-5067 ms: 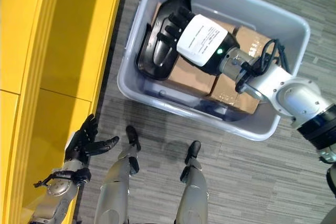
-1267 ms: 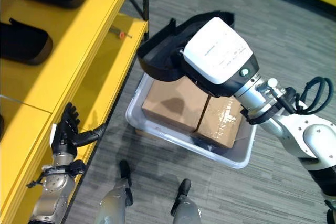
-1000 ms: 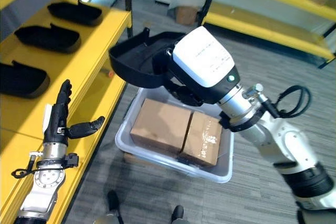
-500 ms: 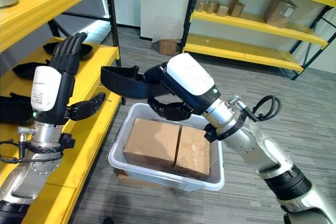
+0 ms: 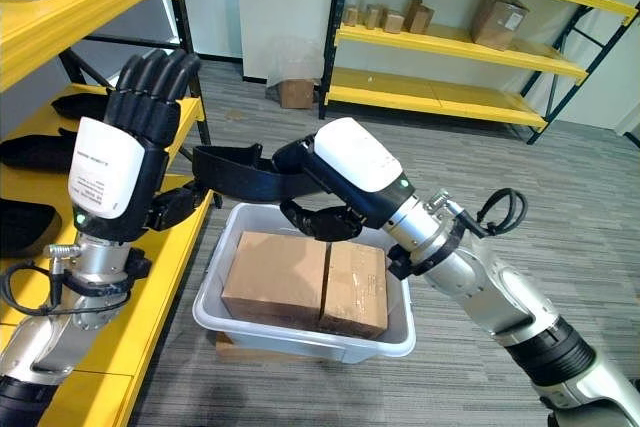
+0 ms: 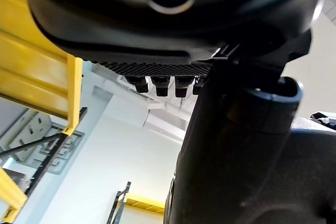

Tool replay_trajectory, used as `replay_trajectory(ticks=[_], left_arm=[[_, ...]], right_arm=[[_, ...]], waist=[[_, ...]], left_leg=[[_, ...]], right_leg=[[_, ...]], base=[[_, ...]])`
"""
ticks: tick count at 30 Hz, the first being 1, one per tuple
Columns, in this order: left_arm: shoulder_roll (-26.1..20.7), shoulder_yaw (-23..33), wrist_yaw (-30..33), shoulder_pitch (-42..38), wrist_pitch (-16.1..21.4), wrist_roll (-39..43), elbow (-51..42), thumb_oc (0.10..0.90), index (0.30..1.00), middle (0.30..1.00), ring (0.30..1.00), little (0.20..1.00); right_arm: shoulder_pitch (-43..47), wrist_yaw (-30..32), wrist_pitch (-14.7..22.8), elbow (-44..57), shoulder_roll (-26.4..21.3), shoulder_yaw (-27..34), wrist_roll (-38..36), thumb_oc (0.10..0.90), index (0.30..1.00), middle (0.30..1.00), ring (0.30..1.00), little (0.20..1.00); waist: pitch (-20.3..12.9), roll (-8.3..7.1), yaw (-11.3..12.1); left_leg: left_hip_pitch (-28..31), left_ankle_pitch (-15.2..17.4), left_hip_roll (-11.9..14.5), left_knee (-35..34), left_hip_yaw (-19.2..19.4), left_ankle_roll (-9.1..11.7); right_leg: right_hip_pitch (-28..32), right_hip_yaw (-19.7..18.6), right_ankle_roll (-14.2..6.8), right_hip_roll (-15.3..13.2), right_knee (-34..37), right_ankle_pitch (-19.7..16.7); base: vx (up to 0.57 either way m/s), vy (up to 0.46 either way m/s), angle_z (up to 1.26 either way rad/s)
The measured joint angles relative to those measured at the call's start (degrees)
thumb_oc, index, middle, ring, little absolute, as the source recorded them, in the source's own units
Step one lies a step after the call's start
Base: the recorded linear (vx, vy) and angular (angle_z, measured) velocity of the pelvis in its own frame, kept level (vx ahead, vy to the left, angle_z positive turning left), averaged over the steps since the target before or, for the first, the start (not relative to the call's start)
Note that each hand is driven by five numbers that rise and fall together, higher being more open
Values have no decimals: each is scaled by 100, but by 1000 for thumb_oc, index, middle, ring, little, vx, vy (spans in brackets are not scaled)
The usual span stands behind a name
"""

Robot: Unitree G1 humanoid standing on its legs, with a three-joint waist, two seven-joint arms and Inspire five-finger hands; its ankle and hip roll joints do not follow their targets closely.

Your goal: Move parts from the plastic box to the shelf.

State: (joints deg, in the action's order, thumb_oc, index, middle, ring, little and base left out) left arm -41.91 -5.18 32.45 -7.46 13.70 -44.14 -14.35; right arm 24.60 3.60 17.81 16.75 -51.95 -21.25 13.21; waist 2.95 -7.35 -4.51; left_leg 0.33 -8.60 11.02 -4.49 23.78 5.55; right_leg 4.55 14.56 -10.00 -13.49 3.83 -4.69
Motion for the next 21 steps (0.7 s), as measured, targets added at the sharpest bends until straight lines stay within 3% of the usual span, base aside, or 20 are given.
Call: replay_trajectory(ticks=[7,21], left_arm=[[-35,-472,-25,-123,24,-171,-25,900,1000,1000,1000,1000],[-55,-905,-185,-343,174,-169,-39,900,1000,1000,1000,1000]], right_arm=[[0,7,-26,-187,104,-52,8,400,300,300,300,300],[-3,19,-55,-190,235,-58,10,400,300,300,300,300]], waist=[[0,1,-7],[-17,32,-34]], left_leg=[[77,1,1,0,97,1],[75,1,-4,-1,103,1]], right_leg=[[2,-72,-3,-6,1,-12],[2,-104,-3,-8,21,-15]], base=[[3,3,-6],[0,0,0]])
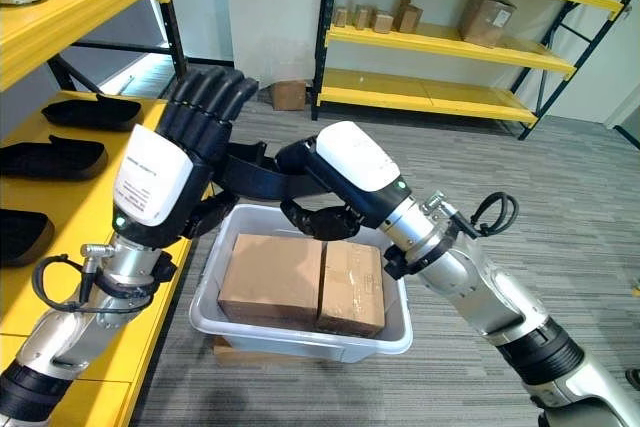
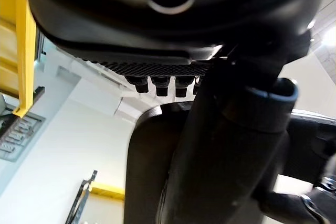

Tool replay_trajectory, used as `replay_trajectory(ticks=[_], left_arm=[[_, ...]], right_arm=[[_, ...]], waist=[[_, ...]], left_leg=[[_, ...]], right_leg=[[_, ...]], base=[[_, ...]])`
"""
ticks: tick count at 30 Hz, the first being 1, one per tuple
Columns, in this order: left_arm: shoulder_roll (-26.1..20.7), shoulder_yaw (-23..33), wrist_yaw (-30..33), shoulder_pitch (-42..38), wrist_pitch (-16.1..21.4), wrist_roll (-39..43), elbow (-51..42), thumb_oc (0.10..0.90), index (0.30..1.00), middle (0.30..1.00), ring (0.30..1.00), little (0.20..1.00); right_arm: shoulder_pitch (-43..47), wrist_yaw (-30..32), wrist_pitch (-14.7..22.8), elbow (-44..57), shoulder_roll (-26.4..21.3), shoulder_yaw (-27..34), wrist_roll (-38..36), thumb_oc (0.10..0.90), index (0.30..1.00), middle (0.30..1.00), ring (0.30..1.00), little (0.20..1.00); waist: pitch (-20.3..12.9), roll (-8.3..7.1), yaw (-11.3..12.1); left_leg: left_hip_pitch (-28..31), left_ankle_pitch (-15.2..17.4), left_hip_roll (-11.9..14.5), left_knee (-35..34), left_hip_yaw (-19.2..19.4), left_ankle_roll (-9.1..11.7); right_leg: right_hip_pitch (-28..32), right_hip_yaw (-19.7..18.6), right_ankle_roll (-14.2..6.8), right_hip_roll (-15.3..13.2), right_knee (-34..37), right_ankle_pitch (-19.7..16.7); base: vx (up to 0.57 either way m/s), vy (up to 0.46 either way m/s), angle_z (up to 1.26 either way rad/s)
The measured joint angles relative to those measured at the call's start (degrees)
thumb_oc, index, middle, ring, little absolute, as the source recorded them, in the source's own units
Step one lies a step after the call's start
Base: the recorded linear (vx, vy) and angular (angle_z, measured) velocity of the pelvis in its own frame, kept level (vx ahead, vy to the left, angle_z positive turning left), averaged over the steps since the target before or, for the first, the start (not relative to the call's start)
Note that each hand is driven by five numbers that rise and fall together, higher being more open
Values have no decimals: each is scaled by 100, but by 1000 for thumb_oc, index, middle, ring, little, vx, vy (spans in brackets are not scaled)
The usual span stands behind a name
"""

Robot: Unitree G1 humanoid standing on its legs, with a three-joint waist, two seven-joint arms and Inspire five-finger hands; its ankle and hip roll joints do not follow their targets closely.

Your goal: Move parts from the plastic box to the shelf.

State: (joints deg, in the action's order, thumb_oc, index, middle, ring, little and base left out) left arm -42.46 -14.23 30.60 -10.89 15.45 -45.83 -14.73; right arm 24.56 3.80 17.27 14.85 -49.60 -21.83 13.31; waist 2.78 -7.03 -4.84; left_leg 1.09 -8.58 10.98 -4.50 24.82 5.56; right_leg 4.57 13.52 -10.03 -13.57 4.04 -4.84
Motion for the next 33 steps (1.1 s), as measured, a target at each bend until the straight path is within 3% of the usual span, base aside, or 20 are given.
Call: replay_trajectory(ticks=[13,14,15,16,33], left_arm=[[-5,-399,-20,-204,123,15,-153,900,1000,1000,1000,1000],[-5,-400,-22,-204,124,15,-153,625,616,616,616,616],[-5,-402,-26,-204,127,16,-153,453,374,374,374,374],[-5,-405,-40,-204,129,17,-153,400,300,300,300,300],[24,-405,-207,-196,83,71,-124,400,300,300,300,300]], right_arm=[[-1,46,-2,-1,101,-3,17,400,300,300,300,300],[-1,46,-2,-1,101,-3,17,400,300,300,300,300],[-1,46,-2,-1,101,-3,18,400,300,300,300,300],[-1,46,-2,-1,101,-4,18,400,300,300,300,300],[-211,232,36,-58,168,-26,146,400,300,300,300,300]], waist=[[-41,72,-7],[-44,78,-8],[-49,87,-7],[-55,97,-3],[-76,134,9]], left_leg=[[1,0,-6,0,1,0],[1,0,-6,0,0,0],[0,0,-6,0,0,0],[0,0,-6,0,-1,0],[-1,1,-9,-2,-4,-1]], right_leg=[[-1,-4,-1,-5,0,0],[-1,-3,-1,-6,0,0],[-1,-2,-1,-6,0,0],[0,-2,-1,-6,-1,0],[3,3,-1,-8,6,0]], base=[[0,0,0],[0,0,0],[0,0,0],[0,0,0],[0,0,0]])
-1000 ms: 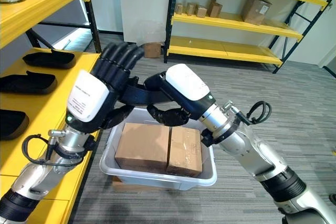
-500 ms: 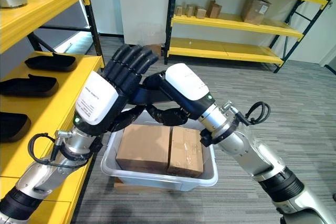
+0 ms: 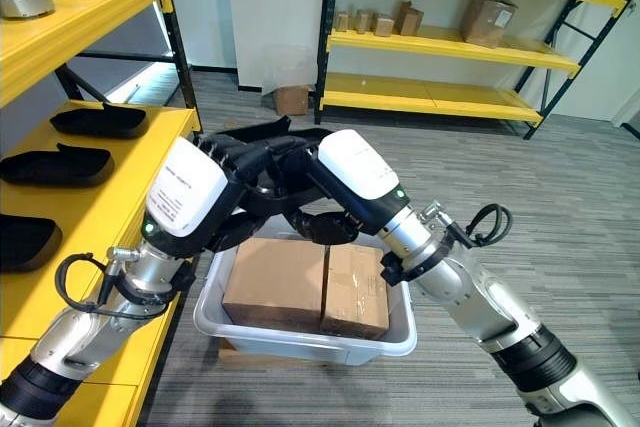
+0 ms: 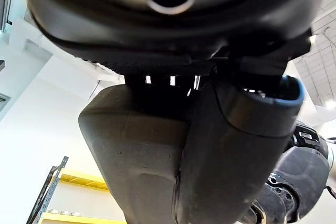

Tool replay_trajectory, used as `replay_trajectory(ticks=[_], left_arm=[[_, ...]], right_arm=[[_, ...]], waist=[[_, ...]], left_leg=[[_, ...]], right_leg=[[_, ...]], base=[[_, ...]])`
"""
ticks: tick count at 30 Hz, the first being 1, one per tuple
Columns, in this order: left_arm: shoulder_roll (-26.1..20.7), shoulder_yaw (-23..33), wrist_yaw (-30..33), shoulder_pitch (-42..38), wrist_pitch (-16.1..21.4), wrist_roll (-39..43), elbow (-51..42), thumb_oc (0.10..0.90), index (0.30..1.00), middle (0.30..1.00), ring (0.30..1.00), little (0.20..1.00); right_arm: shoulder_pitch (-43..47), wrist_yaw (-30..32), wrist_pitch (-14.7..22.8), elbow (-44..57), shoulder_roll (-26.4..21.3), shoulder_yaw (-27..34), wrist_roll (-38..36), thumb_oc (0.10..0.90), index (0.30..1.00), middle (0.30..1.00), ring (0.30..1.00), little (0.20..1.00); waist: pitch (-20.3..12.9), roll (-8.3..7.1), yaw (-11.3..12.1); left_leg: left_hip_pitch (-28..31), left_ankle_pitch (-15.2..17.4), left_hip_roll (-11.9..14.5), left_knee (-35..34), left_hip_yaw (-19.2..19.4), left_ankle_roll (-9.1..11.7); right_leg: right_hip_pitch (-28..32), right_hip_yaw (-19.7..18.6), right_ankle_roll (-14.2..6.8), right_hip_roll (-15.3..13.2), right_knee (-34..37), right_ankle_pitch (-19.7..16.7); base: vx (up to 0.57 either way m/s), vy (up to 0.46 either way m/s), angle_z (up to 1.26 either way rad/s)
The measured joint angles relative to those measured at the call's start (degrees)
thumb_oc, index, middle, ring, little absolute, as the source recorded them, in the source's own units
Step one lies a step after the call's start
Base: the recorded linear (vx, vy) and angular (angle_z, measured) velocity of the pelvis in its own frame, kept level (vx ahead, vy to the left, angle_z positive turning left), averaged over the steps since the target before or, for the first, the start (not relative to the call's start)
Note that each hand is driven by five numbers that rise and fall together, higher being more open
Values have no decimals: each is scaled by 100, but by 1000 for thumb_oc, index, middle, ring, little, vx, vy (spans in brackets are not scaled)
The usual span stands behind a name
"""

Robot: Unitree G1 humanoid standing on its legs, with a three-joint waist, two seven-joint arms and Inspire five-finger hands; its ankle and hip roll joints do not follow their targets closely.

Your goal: Move parts from the plastic box to the shelf.

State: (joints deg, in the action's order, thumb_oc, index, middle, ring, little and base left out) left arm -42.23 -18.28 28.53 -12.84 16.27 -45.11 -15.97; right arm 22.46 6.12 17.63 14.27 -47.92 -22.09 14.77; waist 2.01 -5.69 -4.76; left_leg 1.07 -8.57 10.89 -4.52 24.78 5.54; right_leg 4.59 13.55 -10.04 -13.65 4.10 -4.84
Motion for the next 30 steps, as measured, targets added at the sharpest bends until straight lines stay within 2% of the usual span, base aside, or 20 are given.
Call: replay_trajectory(ticks=[14,16,24,30], left_arm=[[30,5,-7,0,-10,-1,0,400,300,300,300,300],[33,4,-11,1,-1,-4,0,400,300,300,300,300],[36,79,-19,35,-3,-7,-1,400,300,300,300,300],[43,321,-24,227,16,-14,-23,400,300,300,300,300]], right_arm=[[-20,5,-8,0,41,27,0,400,300,300,300,300],[-95,8,9,14,79,79,0,900,1000,1000,1000,1000],[-472,14,42,135,215,333,-42,900,1000,1000,1000,1000],[-1163,-32,189,381,333,541,-155,900,1000,1000,1000,1000]], waist=[[-9,15,-7],[-12,21,-24],[-17,31,-113],[-23,61,-142]], left_leg=[[2,0,-1,0,2,0],[4,0,-1,1,3,0],[14,0,-2,0,18,0],[15,8,-1,-2,38,0]], right_leg=[[1,-3,0,0,0,0],[1,-4,0,0,0,0],[-1,-28,-5,0,0,-3],[-6,-48,-10,1,22,-8]], base=[[0,0,0],[0,0,0],[0,0,0],[0,0,0]])
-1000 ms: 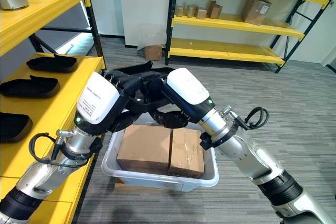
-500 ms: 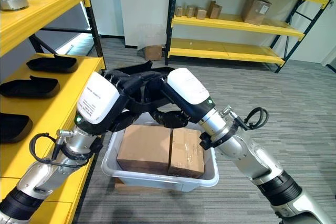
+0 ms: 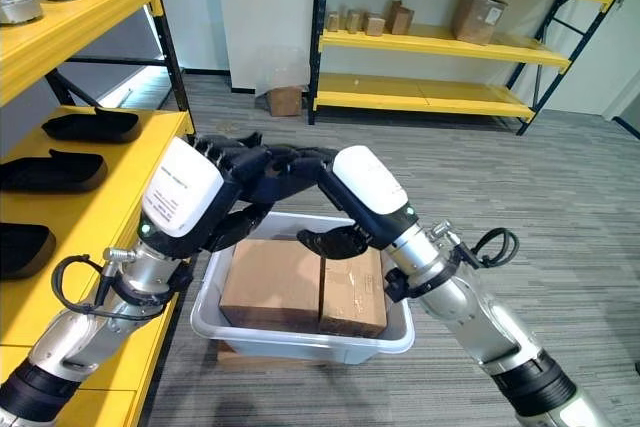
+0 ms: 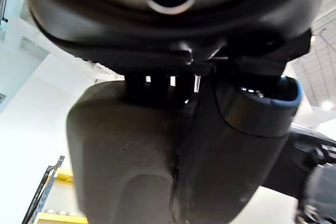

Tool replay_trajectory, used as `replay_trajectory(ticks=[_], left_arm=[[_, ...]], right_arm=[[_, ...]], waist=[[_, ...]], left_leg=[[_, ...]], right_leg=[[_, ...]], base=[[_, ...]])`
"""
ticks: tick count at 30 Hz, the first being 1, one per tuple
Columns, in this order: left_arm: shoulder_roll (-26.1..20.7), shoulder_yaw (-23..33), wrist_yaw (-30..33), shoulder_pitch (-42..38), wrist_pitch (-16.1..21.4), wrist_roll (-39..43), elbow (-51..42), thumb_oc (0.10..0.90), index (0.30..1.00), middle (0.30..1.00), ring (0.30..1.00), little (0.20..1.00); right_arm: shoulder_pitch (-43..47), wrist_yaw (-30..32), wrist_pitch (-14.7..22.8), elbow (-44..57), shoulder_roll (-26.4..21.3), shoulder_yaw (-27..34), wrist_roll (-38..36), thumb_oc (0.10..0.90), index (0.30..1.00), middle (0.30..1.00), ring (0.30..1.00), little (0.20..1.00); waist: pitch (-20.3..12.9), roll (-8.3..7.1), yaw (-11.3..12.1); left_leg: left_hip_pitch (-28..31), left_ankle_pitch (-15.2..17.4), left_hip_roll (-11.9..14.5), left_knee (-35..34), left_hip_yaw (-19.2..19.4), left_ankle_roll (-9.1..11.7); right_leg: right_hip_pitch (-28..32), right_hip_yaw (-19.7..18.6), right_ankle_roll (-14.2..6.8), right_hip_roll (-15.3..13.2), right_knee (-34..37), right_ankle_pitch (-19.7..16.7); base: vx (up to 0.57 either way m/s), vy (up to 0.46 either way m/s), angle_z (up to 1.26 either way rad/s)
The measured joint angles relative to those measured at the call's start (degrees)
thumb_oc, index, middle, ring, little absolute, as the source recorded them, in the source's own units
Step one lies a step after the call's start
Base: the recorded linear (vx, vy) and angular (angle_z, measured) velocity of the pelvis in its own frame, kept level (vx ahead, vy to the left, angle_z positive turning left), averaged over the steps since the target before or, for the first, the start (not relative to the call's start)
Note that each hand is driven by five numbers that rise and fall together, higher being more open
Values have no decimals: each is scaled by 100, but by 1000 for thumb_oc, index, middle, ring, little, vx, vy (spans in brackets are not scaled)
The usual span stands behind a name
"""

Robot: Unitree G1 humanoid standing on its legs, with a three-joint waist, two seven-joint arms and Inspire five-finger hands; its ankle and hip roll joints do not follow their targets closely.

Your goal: Move parts from the plastic box to the shelf.

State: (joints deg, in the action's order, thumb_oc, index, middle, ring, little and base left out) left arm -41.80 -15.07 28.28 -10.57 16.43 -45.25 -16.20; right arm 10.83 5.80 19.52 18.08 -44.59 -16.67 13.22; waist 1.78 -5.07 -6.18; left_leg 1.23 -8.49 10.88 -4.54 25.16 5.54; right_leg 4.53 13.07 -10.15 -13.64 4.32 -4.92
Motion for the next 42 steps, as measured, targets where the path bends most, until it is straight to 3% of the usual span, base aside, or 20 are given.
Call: replay_trajectory(ticks=[9,19,22,28,34,40,42], left_arm=[[-7,617,-12,873,-93,-14,189,400,300,300,300,300],[-5,1015,-13,1397,-252,-18,347,400,300,300,300,300],[24,1562,5,2093,-206,-9,272,400,300,300,300,300],[61,1573,8,2294,-239,4,323,400,300,300,300,300],[383,1584,34,2549,-234,225,322,400,300,300,300,300],[459,1774,118,2585,-266,245,321,400,300,300,300,300],[496,1819,154,2637,-282,370,311,400,300,300,300,300]], right_arm=[[-656,149,-100,311,288,1480,-567,900,1000,1000,1000,1000],[-1151,186,-47,468,633,1720,-775,900,1000,1000,1000,1000],[-1953,233,42,742,1207,2206,-1011,900,1000,1000,1000,1000],[-2256,187,-60,613,1296,2128,-1148,900,1000,1000,1000,1000],[-2405,-54,-130,231,1282,1501,-1564,900,1000,1000,1000,1000],[-2168,-190,-170,177,1165,1268,-1575,900,1000,1000,1000,1000],[-1770,-150,-168,182,1102,1167,-1668,900,1000,1000,1000,1000]], waist=[[-21,67,-33],[-15,88,-195],[-17,158,-211],[-9,213,-274],[35,391,-259],[254,491,-30],[357,545,34]], left_leg=[[19,17,-1,-2,60,18],[95,59,6,-21,202,55],[93,80,-3,-5,281,73],[106,79,9,-6,283,73],[91,47,78,0,265,73],[-43,-18,414,135,234,177],[-128,-128,637,227,126,275]], right_leg=[[0,-20,-6,1,53,-20],[-57,-169,-9,-1,57,-31],[-110,-278,-21,-8,57,-25],[-120,-288,-20,3,58,-25],[-294,-322,-2,45,-295,133],[-682,-348,154,289,-926,509],[-826,-239,322,448,-1207,610]], base=[[-5,-2,-3],[-7,-10,-8],[-2,-32,-13],[-12,-38,0],[-75,-123,0],[-45,-190,-5],[-74,-242,11]])
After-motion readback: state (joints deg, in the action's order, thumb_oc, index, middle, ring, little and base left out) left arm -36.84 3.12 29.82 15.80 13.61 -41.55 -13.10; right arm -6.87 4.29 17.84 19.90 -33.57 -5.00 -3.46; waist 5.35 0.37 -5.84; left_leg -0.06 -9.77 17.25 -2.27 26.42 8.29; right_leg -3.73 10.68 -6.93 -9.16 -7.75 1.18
